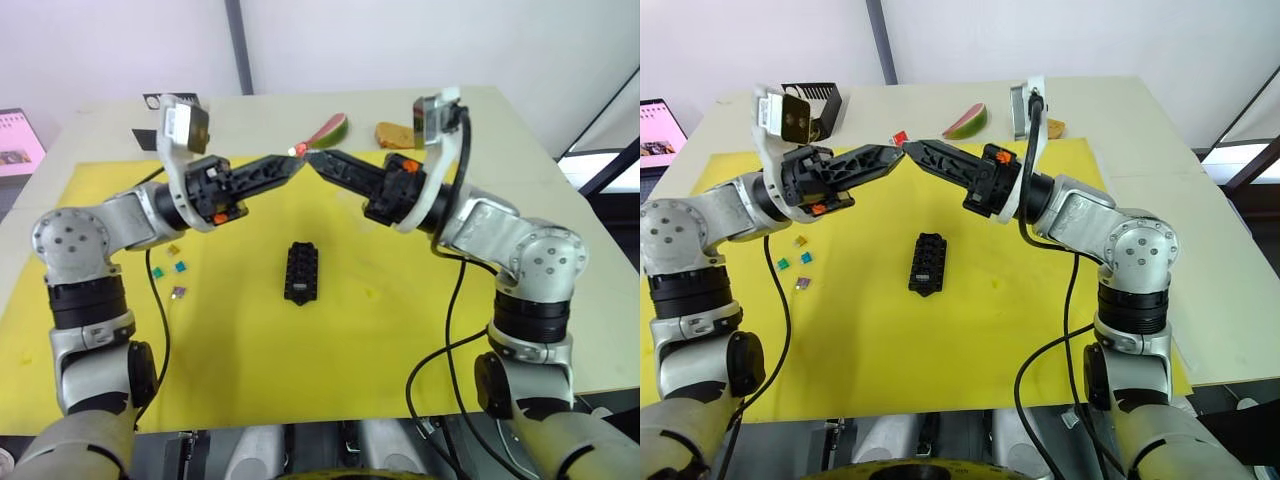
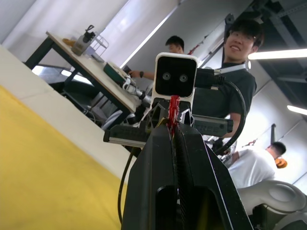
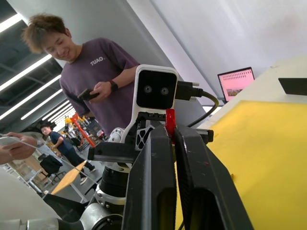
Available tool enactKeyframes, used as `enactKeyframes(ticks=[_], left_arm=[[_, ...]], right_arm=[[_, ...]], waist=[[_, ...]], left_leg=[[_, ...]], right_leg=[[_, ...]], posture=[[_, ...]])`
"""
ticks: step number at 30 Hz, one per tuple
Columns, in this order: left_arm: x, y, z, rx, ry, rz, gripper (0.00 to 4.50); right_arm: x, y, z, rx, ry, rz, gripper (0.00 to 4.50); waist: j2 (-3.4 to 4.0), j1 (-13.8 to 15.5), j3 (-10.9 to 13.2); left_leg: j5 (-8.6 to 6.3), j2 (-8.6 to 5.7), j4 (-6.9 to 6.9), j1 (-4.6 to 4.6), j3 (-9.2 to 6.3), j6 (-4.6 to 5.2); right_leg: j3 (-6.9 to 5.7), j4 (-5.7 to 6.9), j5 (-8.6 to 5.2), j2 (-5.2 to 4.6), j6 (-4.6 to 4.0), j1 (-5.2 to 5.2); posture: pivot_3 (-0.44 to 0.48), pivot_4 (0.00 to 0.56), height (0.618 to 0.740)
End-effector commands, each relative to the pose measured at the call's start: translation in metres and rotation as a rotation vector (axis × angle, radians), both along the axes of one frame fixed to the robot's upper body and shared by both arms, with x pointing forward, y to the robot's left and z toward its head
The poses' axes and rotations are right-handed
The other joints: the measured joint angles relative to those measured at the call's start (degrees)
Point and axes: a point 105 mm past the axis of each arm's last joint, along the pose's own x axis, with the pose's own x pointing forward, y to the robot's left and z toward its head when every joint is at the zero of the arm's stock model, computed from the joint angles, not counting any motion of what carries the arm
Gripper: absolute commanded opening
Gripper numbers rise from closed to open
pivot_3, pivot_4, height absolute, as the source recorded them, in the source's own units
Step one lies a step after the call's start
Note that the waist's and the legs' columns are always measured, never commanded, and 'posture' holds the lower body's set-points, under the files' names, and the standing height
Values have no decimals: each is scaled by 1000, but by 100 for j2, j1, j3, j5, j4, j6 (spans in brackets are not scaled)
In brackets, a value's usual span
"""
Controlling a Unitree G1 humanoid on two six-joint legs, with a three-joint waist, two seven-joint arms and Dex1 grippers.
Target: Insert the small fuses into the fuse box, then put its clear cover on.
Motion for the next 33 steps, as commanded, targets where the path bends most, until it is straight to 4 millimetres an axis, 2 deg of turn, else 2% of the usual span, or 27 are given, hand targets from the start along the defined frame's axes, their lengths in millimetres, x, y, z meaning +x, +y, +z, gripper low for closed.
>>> enactKeyframes(ticks=[1,2,5,12,18,21,23,27,33], left_arm=[[-5,0,6,-6,-35,-14,0],[-6,1,6,-9,-32,-20,0],[-7,4,7,-14,-26,-28,1000],[-21,43,-4,153,-41,52,4448],[-39,62,-25,428,-149,70,4448],[-37,75,-53,633,-237,38,4448],[-31,79,-64,713,-300,23,4448],[-21,69,-89,854,-548,-69,4448],[-17,48,-105,856,-707,-136,4448]], right_arm=[[-10,2,16,32,-54,33,46],[-10,1,17,31,-54,35,46],[-10,0,18,31,-51,33,0],[-12,-3,19,-23,-62,44,0],[-23,2,-1,-200,-124,61,0],[-24,13,-24,-370,-166,53,0],[-23,17,-35,-468,-213,43,0],[-14,26,-67,-728,-389,28,0],[-3,28,-88,-943,-574,50,0]], waist=[[0,0,0],[0,0,0],[0,-6,0],[2,-35,1],[4,15,3],[12,10,6],[19,19,10],[20,24,12],[18,-1,13]], left_leg=[[0,0,0,0,0,0],[0,0,0,0,0,0],[0,0,0,0,0,0],[-3,1,-6,1,0,6],[-15,1,-7,-2,-1,26],[-15,1,-7,1,0,27],[-15,1,-9,4,1,27],[-20,1,-9,0,1,36],[-27,1,-7,-22,3,48]], right_leg=[[0,0,0,0,0,0],[0,-1,0,0,0,0],[0,-1,0,0,0,0],[0,-1,-1,2,-1,-3],[0,-13,-2,-1,-3,1],[1,-19,-2,-2,-4,6],[1,-19,-3,-3,-5,6],[0,-22,-3,-3,-5,4],[0,-27,-2,-2,-2,-14]], posture=[[0,150,740],[0,150,740],[0,150,740],[0,150,740],[0,150,740],[0,150,740],[0,150,740],[0,150,740],[0,150,740]])
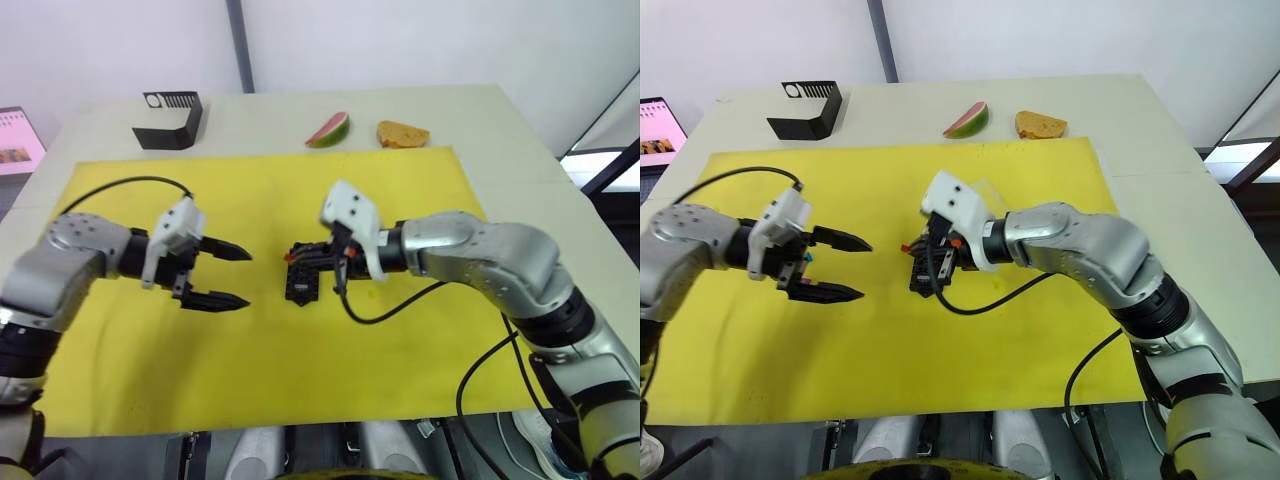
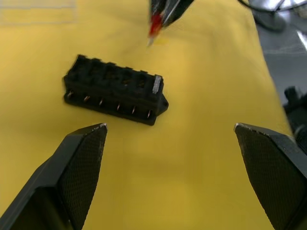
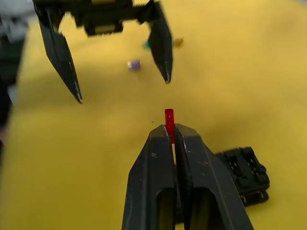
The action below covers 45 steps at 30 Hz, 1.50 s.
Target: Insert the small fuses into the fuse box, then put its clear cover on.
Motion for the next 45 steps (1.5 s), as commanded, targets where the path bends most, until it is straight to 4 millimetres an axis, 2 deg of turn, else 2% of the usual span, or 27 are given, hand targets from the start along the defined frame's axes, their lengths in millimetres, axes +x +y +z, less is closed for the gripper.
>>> enactKeyframes(ticks=[1,12,27,45], left_arm=[[2,-5,0,42,-116,-57,4448],[11,-17,-11,49,-180,-75,4448],[18,-28,-14,37,-240,-74,4448],[19,-33,-11,19,-249,-70,4448]], right_arm=[[4,1,5,-84,-140,48,0],[4,4,-6,-151,-141,86,0],[6,0,-22,-210,-121,68,0],[13,-3,-28,-237,-130,54,0]], waist=[[0,7,0],[-1,12,0],[-1,8,0],[-2,7,0]], left_leg=[[0,0,0,-4,0,0],[0,0,6,0,-1,1],[1,0,8,4,-1,0],[1,0,8,13,-1,-1]], right_leg=[[0,0,0,0,0,-3],[-1,9,1,1,1,-2],[-1,14,1,2,1,1],[-1,16,1,3,1,8]], posture=[[0,150,740],[0,150,740],[0,150,740],[0,150,740]])
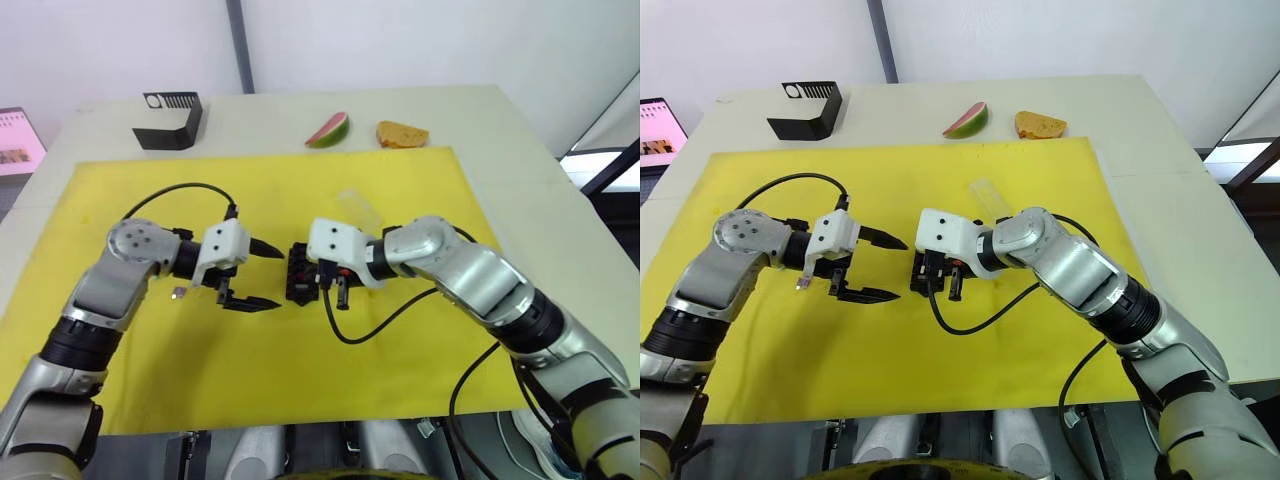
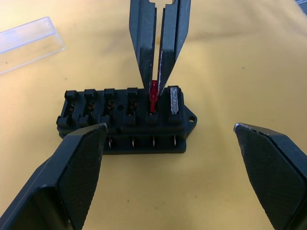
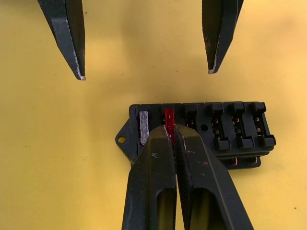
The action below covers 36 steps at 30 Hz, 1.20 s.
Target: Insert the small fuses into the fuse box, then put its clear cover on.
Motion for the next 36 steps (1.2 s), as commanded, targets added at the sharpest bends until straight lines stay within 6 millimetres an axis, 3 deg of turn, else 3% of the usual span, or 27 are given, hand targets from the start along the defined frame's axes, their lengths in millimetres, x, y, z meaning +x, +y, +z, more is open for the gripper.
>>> enactKeyframes(ticks=[1,36], left_arm=[[0,-2,9,-9,-34,-7,4448],[0,-11,5,-44,-59,20,4448]], right_arm=[[1,2,4,7,-25,14,0],[4,11,3,-149,-57,149,0]], waist=[[0,2,0],[-1,-8,-1]], left_leg=[[0,0,0,0,0,0],[3,0,1,6,0,-6]], right_leg=[[0,1,0,0,0,0],[0,5,0,1,0,3]], posture=[[0,150,740],[0,150,740]])
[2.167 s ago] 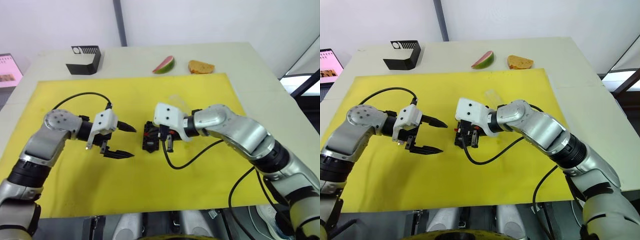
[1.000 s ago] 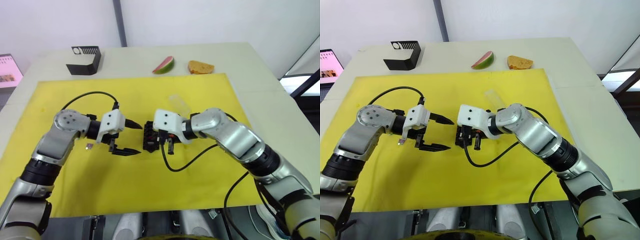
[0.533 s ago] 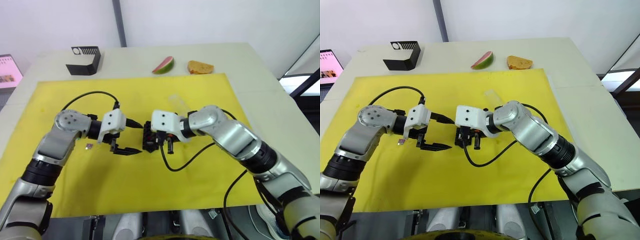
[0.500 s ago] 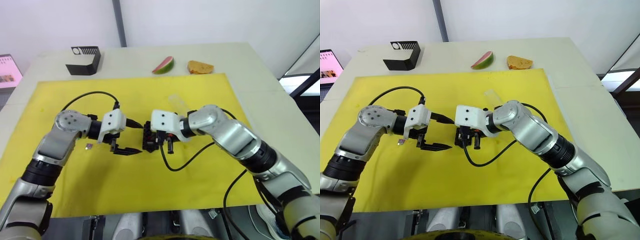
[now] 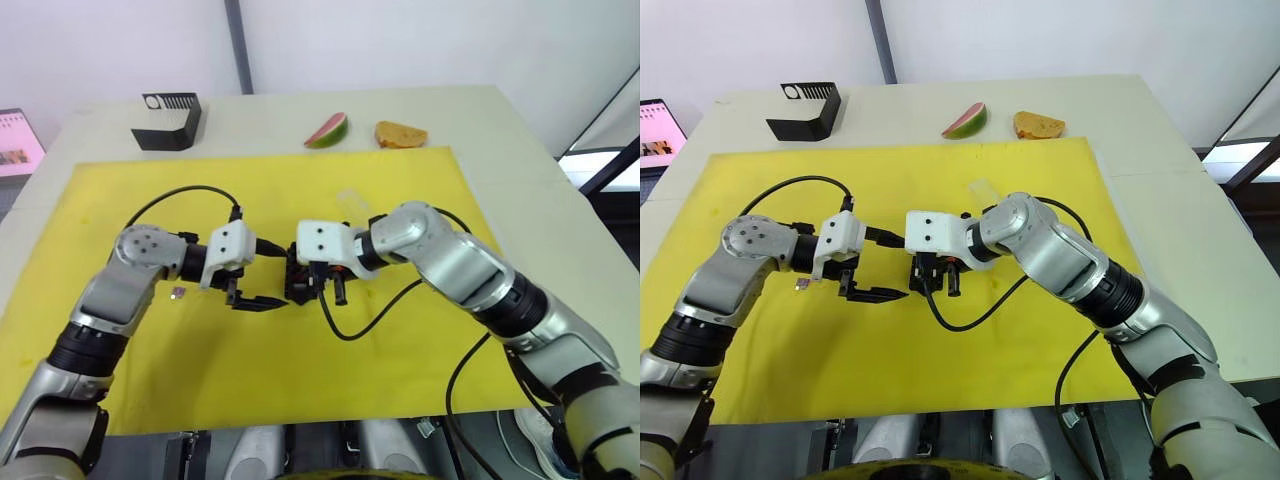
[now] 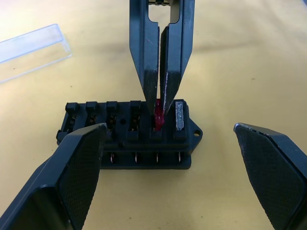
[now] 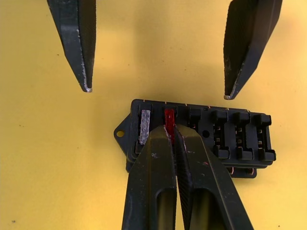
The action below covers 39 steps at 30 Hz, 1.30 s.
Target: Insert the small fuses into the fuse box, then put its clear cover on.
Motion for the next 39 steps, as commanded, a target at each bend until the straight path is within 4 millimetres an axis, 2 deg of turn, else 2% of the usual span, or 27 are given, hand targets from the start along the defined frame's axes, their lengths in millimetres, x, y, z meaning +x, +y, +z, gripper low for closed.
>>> enactKeyframes(ticks=[1,10,16,32,39], left_arm=[[-1,-3,8,-12,-45,-15,4448],[0,-4,7,-13,-50,-17,4448],[-2,-5,6,-16,-49,-21,4448],[-2,-6,4,-23,-52,-19,4448],[-1,-4,4,-24,-56,-8,4448]], right_arm=[[-1,3,0,-33,-24,28,0],[0,6,6,-83,-47,49,0],[3,0,3,-147,-52,43,0],[6,7,7,-209,-82,75,0],[6,10,10,-186,-70,70,0]], waist=[[0,3,0],[0,3,0],[0,8,0],[0,-2,0],[0,-4,-1]], left_leg=[[0,0,0,0,0,0],[6,0,0,1,0,-10],[6,0,0,1,0,-11],[7,0,1,1,0,-13],[9,0,2,3,0,-16]], right_leg=[[0,0,0,0,0,0],[0,1,0,0,0,0],[0,1,0,0,0,0],[0,1,0,0,0,1],[0,5,0,0,0,1]], posture=[[0,150,740],[0,150,740],[0,150,740],[0,150,740],[0,150,740]])
